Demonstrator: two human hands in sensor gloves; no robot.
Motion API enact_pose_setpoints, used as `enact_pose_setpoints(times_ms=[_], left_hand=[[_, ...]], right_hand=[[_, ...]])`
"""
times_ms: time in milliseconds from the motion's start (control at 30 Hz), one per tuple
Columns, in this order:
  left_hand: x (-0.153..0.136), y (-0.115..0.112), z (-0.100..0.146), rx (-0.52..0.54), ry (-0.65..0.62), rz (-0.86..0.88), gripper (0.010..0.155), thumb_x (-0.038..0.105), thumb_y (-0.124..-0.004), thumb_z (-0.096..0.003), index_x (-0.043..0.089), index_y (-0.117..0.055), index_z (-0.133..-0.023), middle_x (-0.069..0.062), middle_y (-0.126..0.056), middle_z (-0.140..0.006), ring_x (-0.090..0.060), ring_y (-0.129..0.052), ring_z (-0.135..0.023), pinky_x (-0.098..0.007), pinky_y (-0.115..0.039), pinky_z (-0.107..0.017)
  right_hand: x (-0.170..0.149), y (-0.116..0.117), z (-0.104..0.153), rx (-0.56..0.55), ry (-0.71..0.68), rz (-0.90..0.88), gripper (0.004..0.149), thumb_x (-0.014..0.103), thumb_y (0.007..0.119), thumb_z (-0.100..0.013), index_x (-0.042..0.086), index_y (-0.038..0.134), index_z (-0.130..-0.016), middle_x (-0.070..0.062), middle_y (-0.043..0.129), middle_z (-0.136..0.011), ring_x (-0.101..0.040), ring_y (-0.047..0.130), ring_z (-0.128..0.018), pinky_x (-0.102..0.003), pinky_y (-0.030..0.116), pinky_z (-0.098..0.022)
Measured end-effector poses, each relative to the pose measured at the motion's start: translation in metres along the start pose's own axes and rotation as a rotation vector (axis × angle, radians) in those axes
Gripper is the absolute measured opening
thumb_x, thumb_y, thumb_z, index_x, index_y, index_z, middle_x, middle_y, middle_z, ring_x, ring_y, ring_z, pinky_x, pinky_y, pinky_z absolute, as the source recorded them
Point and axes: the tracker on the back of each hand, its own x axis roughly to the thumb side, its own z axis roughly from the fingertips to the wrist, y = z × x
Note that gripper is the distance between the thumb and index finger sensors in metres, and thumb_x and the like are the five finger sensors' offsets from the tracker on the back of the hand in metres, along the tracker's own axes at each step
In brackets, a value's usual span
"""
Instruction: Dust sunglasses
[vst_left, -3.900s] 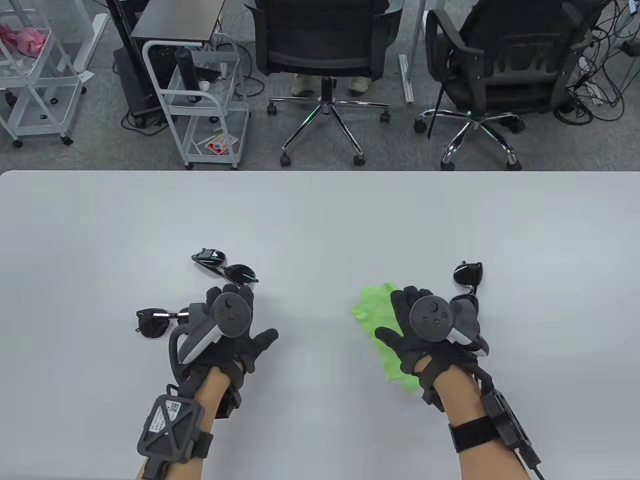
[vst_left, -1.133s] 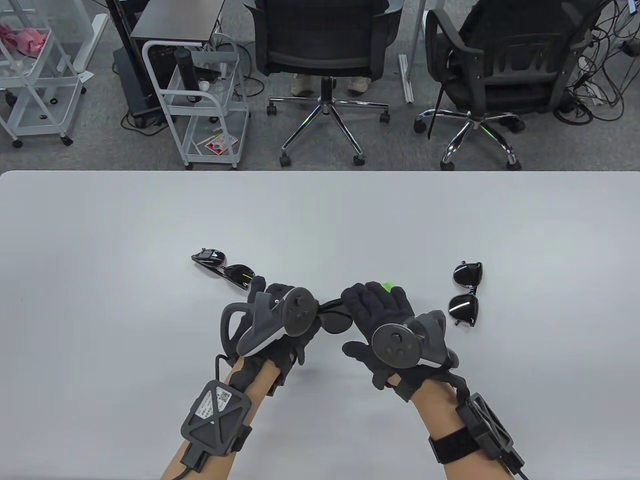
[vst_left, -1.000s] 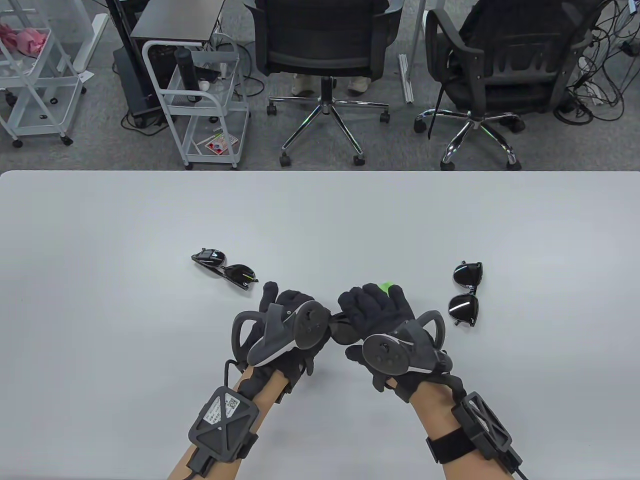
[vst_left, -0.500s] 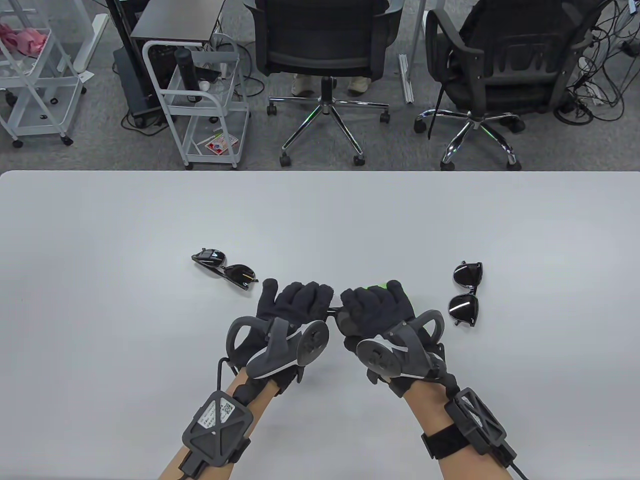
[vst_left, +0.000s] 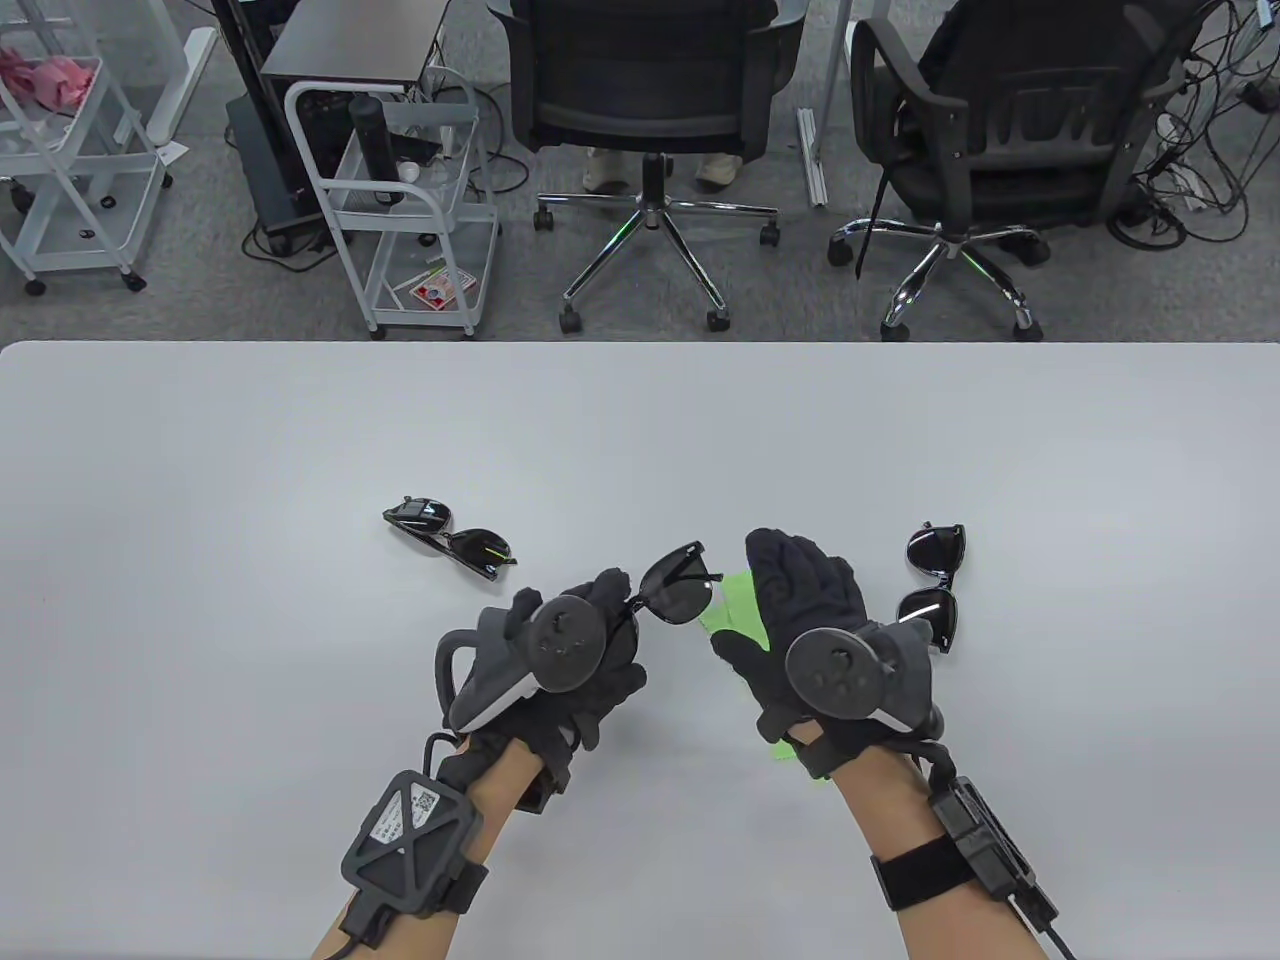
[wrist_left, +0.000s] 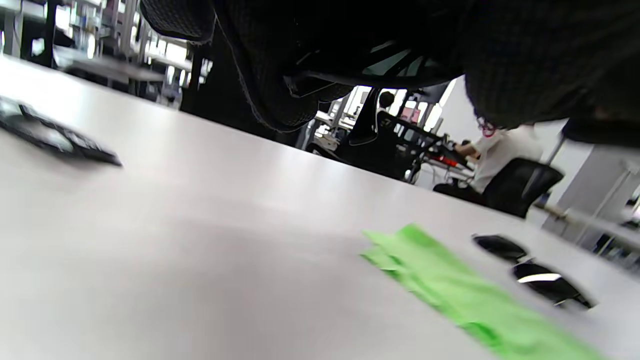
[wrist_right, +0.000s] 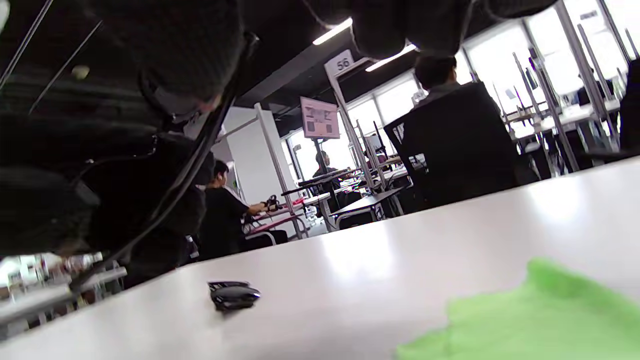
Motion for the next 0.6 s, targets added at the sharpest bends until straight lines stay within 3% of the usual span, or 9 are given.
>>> enact_pose_setpoints(times_ms=[100,200,333,500,600], left_hand=[[0.002,-0.008,-0.002,-0.131,-0.054,0.224,0.091,0.067,-0.082,-0.0312,0.031,-0.048,-0.107,0.009,-0.071,-0.105,-0.014,-0.093,-0.092,-0.050,-0.059,-0.077],[0.005,-0.017,-0.003,-0.233,-0.101,0.312,0.092,0.067,-0.082,-0.0315,0.031,-0.046,-0.108,0.010,-0.069,-0.106,-0.014,-0.091,-0.094,-0.051,-0.058,-0.078],[0.010,-0.020,0.000,-0.293,-0.144,0.341,0.092,0.068,-0.082,-0.0310,0.032,-0.047,-0.108,0.010,-0.070,-0.106,-0.014,-0.092,-0.093,-0.052,-0.058,-0.078],[0.012,-0.016,0.001,-0.286,-0.168,0.293,0.091,0.067,-0.083,-0.0304,0.034,-0.048,-0.108,0.012,-0.071,-0.106,-0.013,-0.092,-0.093,-0.052,-0.058,-0.078],[0.012,-0.011,0.001,-0.240,-0.151,0.218,0.091,0.067,-0.084,-0.0303,0.033,-0.049,-0.107,0.011,-0.072,-0.105,-0.014,-0.092,-0.093,-0.052,-0.058,-0.078]], right_hand=[[-0.011,0.010,-0.001,0.038,0.108,-0.317,0.070,0.044,0.080,-0.047,0.006,0.061,-0.102,-0.022,0.067,-0.104,-0.051,0.071,-0.091,-0.070,0.058,-0.061],[-0.011,0.020,-0.004,0.088,0.129,-0.471,0.063,0.041,0.079,-0.048,0.007,0.068,-0.100,-0.022,0.068,-0.104,-0.051,0.072,-0.091,-0.070,0.058,-0.061],[-0.007,0.019,-0.004,0.117,0.099,-0.542,0.053,0.039,0.080,-0.047,0.011,0.079,-0.092,-0.017,0.079,-0.098,-0.045,0.083,-0.086,-0.068,0.062,-0.060],[-0.009,0.014,-0.002,0.117,0.110,-0.628,0.043,0.033,0.085,-0.045,0.012,0.087,-0.082,-0.014,0.088,-0.090,-0.042,0.090,-0.080,-0.069,0.063,-0.059],[-0.007,0.006,-0.003,0.075,0.093,-0.473,0.043,0.030,0.082,-0.045,0.010,0.085,-0.083,-0.016,0.084,-0.092,-0.045,0.085,-0.082,-0.070,0.060,-0.059]])
